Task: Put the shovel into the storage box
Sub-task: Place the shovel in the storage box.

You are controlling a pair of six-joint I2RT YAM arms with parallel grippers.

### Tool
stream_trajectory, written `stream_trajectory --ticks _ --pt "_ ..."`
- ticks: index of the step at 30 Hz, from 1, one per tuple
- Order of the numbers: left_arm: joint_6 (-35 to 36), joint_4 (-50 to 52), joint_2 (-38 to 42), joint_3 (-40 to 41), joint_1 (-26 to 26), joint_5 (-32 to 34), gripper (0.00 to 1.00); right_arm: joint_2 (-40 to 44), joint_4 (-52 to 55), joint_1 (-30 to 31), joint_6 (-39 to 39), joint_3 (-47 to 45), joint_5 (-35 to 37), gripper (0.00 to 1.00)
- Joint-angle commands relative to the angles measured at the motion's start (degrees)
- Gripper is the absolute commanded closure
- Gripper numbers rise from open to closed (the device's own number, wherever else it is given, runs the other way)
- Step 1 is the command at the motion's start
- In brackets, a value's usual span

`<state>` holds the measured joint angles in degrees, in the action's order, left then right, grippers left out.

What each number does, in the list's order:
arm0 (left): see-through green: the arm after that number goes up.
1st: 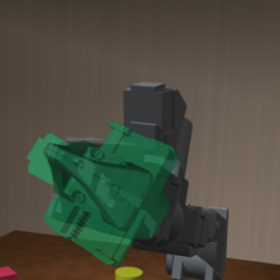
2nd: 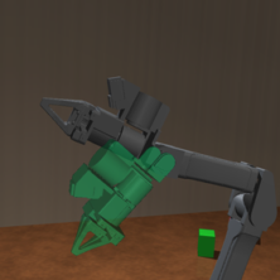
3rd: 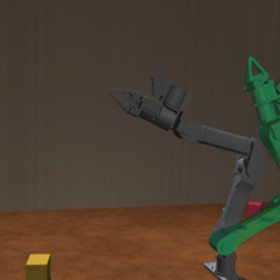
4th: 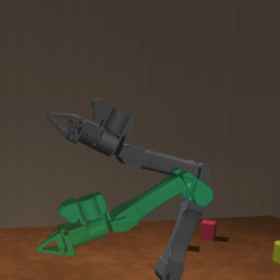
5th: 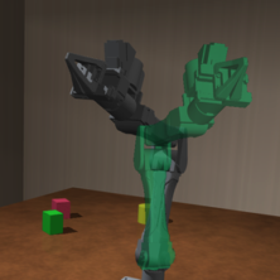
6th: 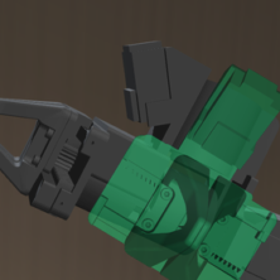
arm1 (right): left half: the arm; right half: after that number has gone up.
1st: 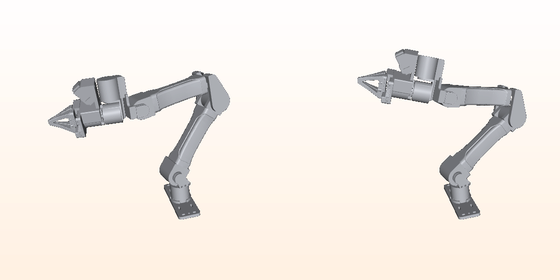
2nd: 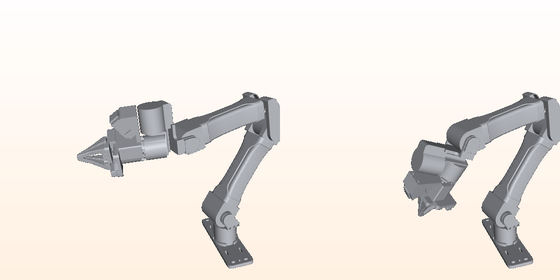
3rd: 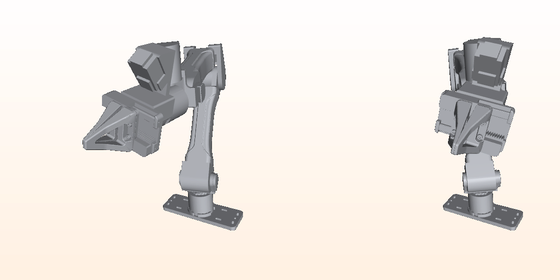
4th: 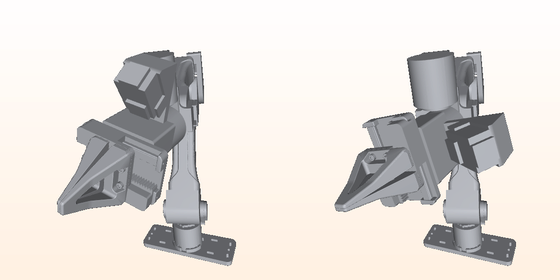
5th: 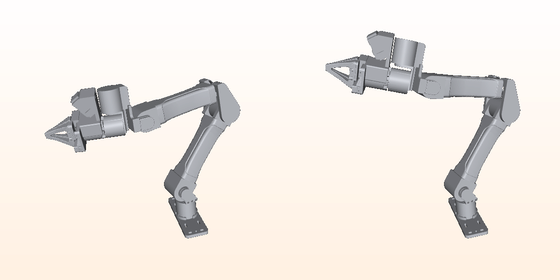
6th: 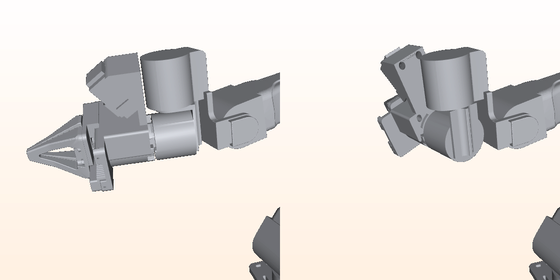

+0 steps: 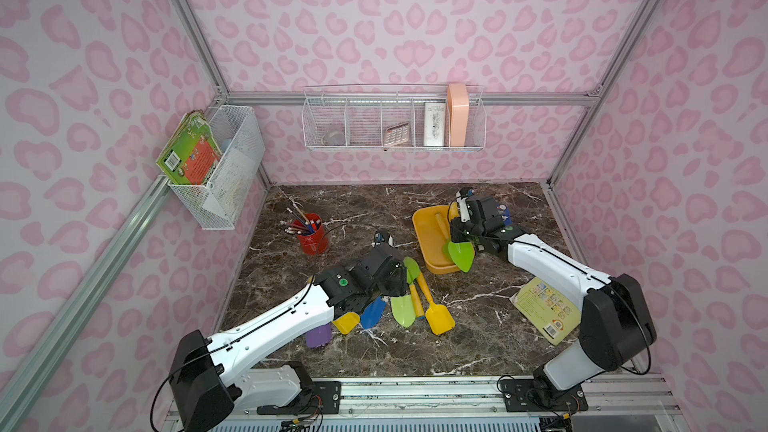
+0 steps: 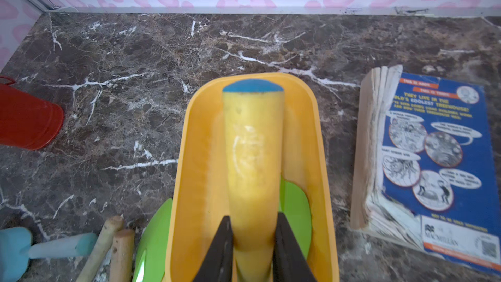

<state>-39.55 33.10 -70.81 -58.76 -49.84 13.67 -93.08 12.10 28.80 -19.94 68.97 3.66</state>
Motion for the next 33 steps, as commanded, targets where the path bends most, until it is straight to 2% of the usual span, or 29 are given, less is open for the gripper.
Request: stream_trajectory --ticks 1,7,14,33 --pt "-0.88 1.57 0.48 0.22 0.41 0.86 0.27 -3.94 -1.62 0.09 1.05 4.04 -1.1 0.89" --pt "-1.13 1.61 1.54 1.32 1.13 0.87 0.27 -12.24 -2.4 0.37 0.96 10.79 -3.65 0.9" --pt "-1.37 1.63 2.26 2.16 1.41 1.35 0.27 -18.93 -3.22 1.08 1.35 14.54 -4.73 0.9" --pt "-2.54 1.18 2.08 3.13 1.47 0.86 0.27 -26.16 -3.92 2.39 1.87 16.22 -5.16 0.87"
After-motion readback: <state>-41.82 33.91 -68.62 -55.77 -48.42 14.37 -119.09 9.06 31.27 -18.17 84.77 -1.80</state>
